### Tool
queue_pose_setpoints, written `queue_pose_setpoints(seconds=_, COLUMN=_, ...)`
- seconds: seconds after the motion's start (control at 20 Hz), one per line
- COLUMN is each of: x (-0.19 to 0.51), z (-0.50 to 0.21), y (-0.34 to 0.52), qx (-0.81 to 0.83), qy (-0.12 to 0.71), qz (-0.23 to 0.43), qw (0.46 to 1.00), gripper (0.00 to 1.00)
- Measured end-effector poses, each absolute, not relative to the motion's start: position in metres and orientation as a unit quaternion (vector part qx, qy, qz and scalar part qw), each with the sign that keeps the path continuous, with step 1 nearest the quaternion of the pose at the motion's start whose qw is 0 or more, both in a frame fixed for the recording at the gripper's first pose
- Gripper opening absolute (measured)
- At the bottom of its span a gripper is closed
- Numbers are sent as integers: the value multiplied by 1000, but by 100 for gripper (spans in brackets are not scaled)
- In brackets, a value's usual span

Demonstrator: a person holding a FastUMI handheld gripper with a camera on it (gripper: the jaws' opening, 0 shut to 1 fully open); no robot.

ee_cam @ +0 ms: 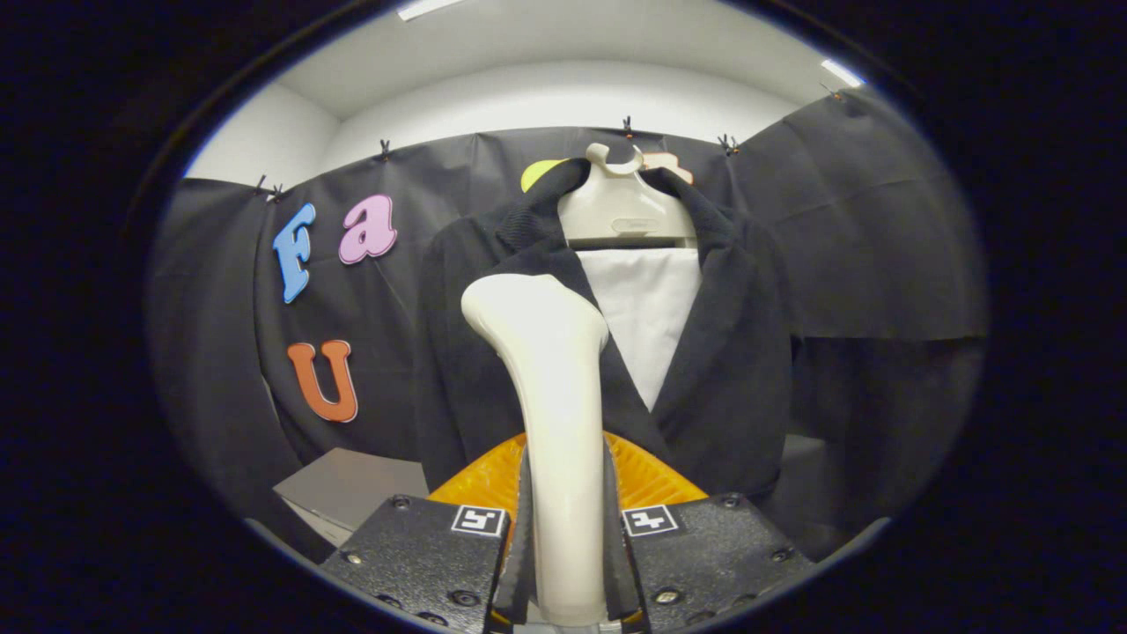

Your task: Iron the clothes twice with a garment steamer, once on the left side and once on the right side.

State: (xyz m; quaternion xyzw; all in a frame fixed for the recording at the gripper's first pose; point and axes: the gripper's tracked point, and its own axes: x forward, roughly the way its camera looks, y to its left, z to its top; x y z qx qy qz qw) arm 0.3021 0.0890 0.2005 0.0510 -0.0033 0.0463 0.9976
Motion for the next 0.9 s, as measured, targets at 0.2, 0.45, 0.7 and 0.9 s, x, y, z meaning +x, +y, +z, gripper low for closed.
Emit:
queue_pose_setpoints(seconds=0.2, x=300, z=177, y=84, qx=44, qy=15, qz=37, qw=998, gripper=35)
queue_pose_setpoints(seconds=0.45, x=297, z=150, y=79, qx=37, qy=38, qz=23, qw=998, gripper=35)
queue_pose_setpoints(seconds=0.7, x=295, z=120, y=74, qx=33, qy=62, qz=12, qw=997, gripper=35)
queue_pose_setpoints(seconds=0.9, x=297, z=99, y=75, qx=28, qy=78, qz=8, qw=996, gripper=35)
